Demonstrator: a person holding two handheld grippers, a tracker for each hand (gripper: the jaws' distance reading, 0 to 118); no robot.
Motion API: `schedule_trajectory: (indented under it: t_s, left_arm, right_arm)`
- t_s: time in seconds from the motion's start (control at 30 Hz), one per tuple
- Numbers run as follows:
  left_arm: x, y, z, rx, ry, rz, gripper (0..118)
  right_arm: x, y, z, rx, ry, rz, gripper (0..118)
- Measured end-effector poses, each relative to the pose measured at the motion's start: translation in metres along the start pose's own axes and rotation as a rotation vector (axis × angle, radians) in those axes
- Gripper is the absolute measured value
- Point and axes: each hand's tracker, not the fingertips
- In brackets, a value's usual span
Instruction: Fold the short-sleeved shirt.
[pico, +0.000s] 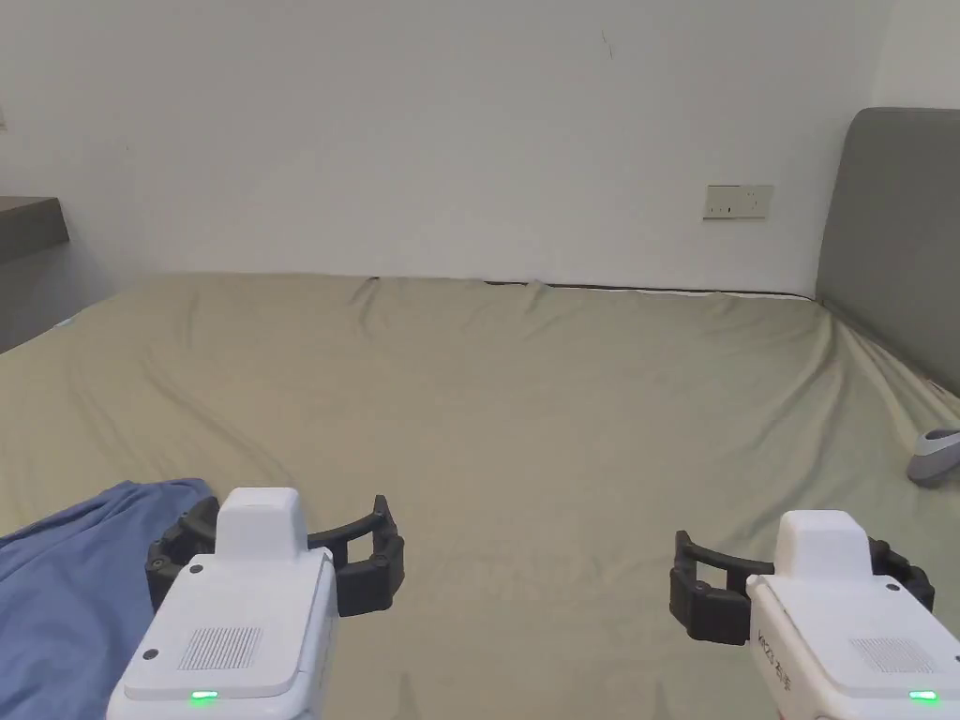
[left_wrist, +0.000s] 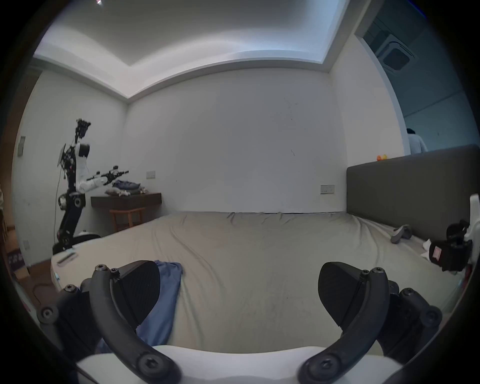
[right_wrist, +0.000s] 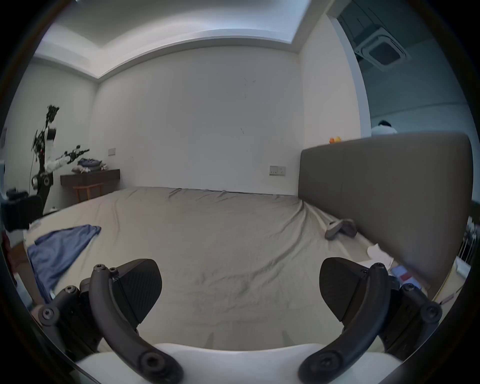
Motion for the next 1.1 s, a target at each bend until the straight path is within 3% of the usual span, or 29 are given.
schedule_trajectory:
  t_s: [0.17,0.27,0.3,0.4,0.43,0.47,0.57,0.67,0.7,0.77,0.87,0.9,0.93,0.97,1.0,1.03,1.1]
  left_arm:
    - [0.024,-0.013,-0.002,0.001,0.061,-0.387,118]
    - [0.045,-0.048,-0.005,-0.019,0.067,-0.853,118]
    - [0.051,-0.066,-0.004,-0.004,0.061,-1.06,117]
    - [0.058,-0.129,0.003,0.061,0.029,-1.751,117]
    - [0.059,-0.138,0.004,0.01,0.017,-1.848,117]
    - [0.061,-0.14,0.005,-0.049,-0.006,-1.834,117]
    - [0.065,-0.129,0.006,-0.172,-0.09,-1.581,117]
    - [0.058,-0.113,0.001,-0.107,-0.029,-1.492,117]
    - [0.058,-0.104,-0.001,-0.093,0.002,-1.407,116]
    - [0.053,-0.072,-0.008,-0.164,0.01,-1.0,116]
    - [0.011,-0.022,-0.018,-0.237,-0.016,-0.268,117]
    - [-0.006,-0.014,-0.018,-0.205,-0.042,-0.031,117]
    - [-0.023,-0.009,-0.018,-0.177,-0.05,0.176,117]
    - [-0.034,-0.008,-0.017,-0.169,-0.034,0.308,117]
    - [-0.043,-0.008,-0.017,-0.17,0.016,0.383,117]
    - [-0.048,-0.008,-0.016,-0.151,0.057,0.411,118]
    - [-0.043,-0.008,-0.01,-0.105,0.072,0.333,118]
  right_arm:
    - [-0.042,-0.009,0.01,0.157,-0.049,0.556,118]
    - [-0.078,-0.044,0.013,0.244,-0.05,1.087,118]
    - [-0.093,-0.063,0.014,0.298,-0.013,1.345,118]
    - [-0.106,-0.122,0.017,0.308,0.029,1.875,118]
    - [-0.108,-0.132,0.017,0.297,0.057,1.955,118]
    - [-0.112,-0.136,0.017,0.249,0.101,1.954,118]
    - [-0.117,-0.125,0.018,0.165,0.15,1.764,118]
    - [-0.112,-0.106,0.016,0.193,0.066,1.64,118]
    - [-0.109,-0.093,0.014,0.188,0.05,1.512,118]
    - [-0.093,-0.06,0.012,0.164,0.054,1.136,118]
    - [-0.032,-0.017,0.009,0.076,0.245,0.355,118]
    - [-0.013,-0.009,0.005,0.079,0.263,0.149,118]
    - [0.002,-0.008,0.001,-0.026,0.237,-0.05,118]
    - [0.012,-0.008,0.0,-0.123,0.197,-0.219,118]
    - [0.022,-0.006,-0.001,-0.025,0.161,-0.283,118]
    - [0.029,-0.008,-0.002,-0.035,0.157,-0.377,118]
    - [0.039,-0.01,-0.004,-0.063,0.152,-0.424,118]
